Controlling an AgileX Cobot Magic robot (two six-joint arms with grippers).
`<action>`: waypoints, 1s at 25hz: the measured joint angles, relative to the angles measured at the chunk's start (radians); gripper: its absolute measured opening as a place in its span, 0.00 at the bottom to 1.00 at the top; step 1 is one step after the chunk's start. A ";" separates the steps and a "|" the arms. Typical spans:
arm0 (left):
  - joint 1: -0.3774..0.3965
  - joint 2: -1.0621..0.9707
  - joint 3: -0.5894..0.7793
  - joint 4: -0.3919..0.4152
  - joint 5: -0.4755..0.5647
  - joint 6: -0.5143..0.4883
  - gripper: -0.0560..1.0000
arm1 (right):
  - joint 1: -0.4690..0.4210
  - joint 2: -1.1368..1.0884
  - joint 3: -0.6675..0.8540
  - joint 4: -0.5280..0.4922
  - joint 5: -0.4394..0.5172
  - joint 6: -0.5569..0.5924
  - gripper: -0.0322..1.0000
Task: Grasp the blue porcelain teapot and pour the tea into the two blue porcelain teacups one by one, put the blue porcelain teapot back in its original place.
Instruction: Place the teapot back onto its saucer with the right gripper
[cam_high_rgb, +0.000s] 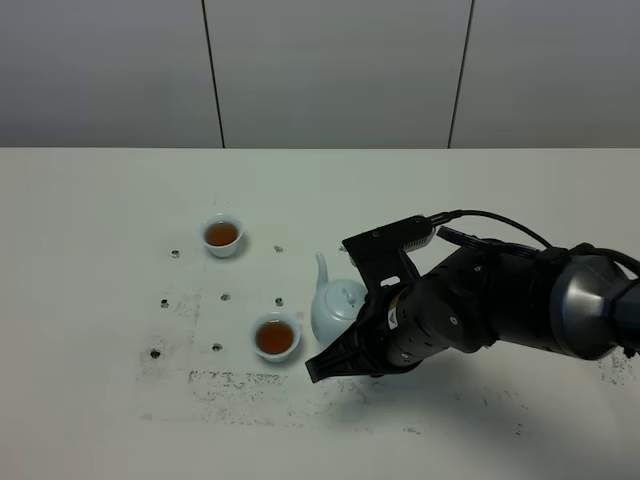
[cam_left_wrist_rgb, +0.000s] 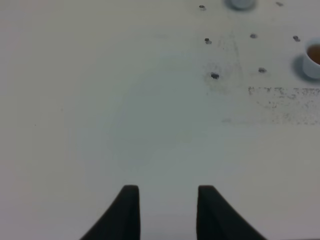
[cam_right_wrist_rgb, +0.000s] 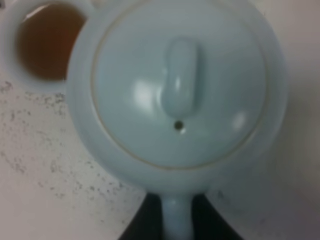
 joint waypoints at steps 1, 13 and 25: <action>0.000 0.000 0.000 0.000 0.000 0.000 0.38 | 0.000 0.011 0.000 0.001 -0.002 0.004 0.09; 0.000 0.000 0.000 0.000 0.000 0.000 0.38 | -0.004 0.078 0.000 0.001 -0.061 0.035 0.09; 0.000 0.000 0.000 0.000 0.000 0.000 0.38 | -0.107 -0.062 -0.001 -0.050 0.043 0.032 0.09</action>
